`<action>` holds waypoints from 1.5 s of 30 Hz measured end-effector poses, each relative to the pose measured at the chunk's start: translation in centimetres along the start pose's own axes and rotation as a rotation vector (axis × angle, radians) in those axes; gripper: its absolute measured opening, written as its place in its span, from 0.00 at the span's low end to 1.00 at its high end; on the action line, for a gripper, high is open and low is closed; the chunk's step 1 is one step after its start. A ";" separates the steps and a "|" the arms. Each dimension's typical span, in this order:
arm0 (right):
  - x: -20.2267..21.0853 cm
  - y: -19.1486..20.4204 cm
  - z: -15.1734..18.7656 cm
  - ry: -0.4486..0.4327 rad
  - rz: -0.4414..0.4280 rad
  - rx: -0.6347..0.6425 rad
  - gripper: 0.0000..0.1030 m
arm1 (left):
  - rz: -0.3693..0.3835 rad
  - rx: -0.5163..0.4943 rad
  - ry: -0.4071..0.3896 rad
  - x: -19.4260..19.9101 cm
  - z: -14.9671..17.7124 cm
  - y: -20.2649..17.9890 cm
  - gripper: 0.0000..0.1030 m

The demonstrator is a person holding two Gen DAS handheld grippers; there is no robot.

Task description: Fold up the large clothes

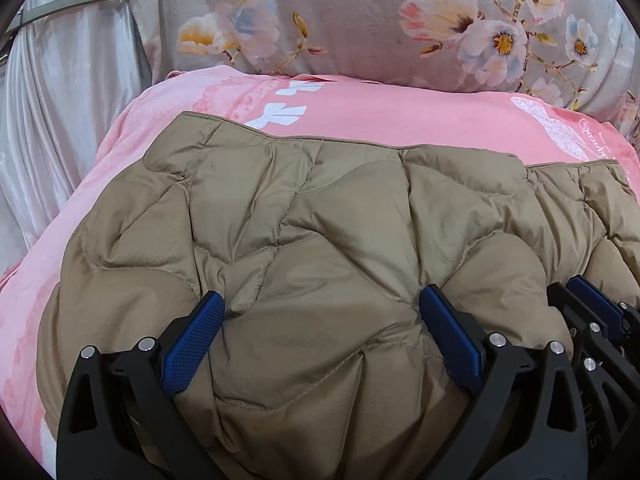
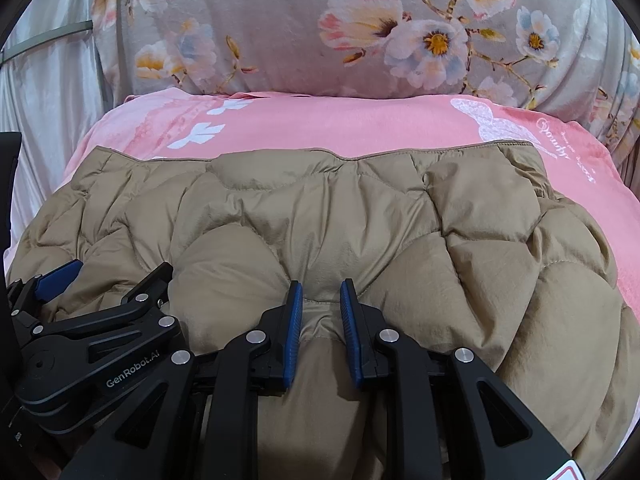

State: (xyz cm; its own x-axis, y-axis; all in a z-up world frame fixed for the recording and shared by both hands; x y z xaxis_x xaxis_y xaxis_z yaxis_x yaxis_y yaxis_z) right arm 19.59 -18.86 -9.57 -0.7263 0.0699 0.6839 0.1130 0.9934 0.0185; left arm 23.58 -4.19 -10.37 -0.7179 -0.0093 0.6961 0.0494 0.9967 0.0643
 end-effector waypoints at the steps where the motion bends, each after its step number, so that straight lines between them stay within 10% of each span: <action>1: 0.0 0.0 0.0 0.000 0.001 0.001 0.19 | 0.001 0.001 0.000 0.0 0.0 0.0 0.93; 11: 2.3 0.4 -0.5 0.050 0.033 0.012 0.19 | 0.178 0.141 0.057 4.9 -0.2 5.4 0.93; 15: 6.2 2.2 -0.4 0.043 -0.112 -0.050 0.19 | 0.087 0.224 0.029 7.9 -0.3 12.0 0.93; 21: 6.6 5.2 1.6 0.103 -0.148 -0.002 0.19 | 0.124 0.403 0.225 4.8 3.1 19.2 0.93; 29: 4.9 5.2 3.5 0.114 -0.150 -0.001 0.20 | 0.259 0.427 0.261 2.6 4.8 17.8 0.95; 45: 4.6 5.9 4.1 0.051 -0.115 0.025 0.20 | 0.202 0.437 0.233 2.7 4.3 15.1 0.85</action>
State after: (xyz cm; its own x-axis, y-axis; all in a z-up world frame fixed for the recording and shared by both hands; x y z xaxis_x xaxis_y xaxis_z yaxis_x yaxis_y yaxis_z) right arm 14.12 -12.27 -9.34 -0.6978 -0.0492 0.7146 0.0134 0.9966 0.0817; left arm 19.40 11.22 -10.53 -0.5482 0.2186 0.8073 -0.1587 0.9205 -0.3570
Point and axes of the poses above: each gripper's, at about its wrist camera, not at the fingertips, and x roughly against the way its jaws point, y to its left, z to its underside, the point moved 3 cm from there along -x, roughly the way its jaws point, and after that the axes turned 3 degrees about x, right-handed, at the moved point
